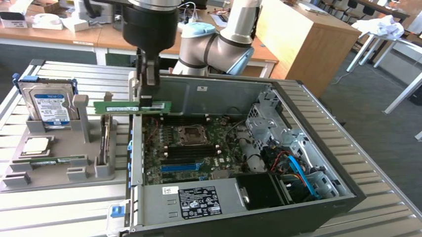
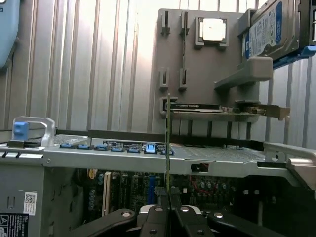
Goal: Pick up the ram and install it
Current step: 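Pick up the ram and move it above insertion slot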
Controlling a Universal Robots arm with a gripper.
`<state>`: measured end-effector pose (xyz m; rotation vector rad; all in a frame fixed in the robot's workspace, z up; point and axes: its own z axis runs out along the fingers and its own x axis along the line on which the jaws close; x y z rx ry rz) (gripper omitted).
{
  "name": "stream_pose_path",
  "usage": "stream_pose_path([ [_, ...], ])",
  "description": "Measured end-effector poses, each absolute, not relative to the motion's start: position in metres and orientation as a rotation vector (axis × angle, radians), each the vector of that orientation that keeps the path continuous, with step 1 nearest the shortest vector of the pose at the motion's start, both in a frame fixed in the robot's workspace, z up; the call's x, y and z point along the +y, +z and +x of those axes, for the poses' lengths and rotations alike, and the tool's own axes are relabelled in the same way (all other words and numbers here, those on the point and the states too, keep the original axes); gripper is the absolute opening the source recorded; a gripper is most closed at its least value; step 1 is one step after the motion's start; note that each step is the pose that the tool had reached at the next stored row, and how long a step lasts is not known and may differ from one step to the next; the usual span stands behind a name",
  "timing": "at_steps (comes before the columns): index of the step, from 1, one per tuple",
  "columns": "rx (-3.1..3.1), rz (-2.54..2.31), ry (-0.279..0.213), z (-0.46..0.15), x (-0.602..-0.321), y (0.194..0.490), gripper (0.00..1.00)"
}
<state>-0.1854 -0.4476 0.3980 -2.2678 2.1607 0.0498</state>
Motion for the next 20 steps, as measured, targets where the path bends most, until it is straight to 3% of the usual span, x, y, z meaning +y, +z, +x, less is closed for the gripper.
stream_pose_path([
  [20, 2.161, -2.268, 0.050, -0.129, -0.448, 0.398, 0.12],
])
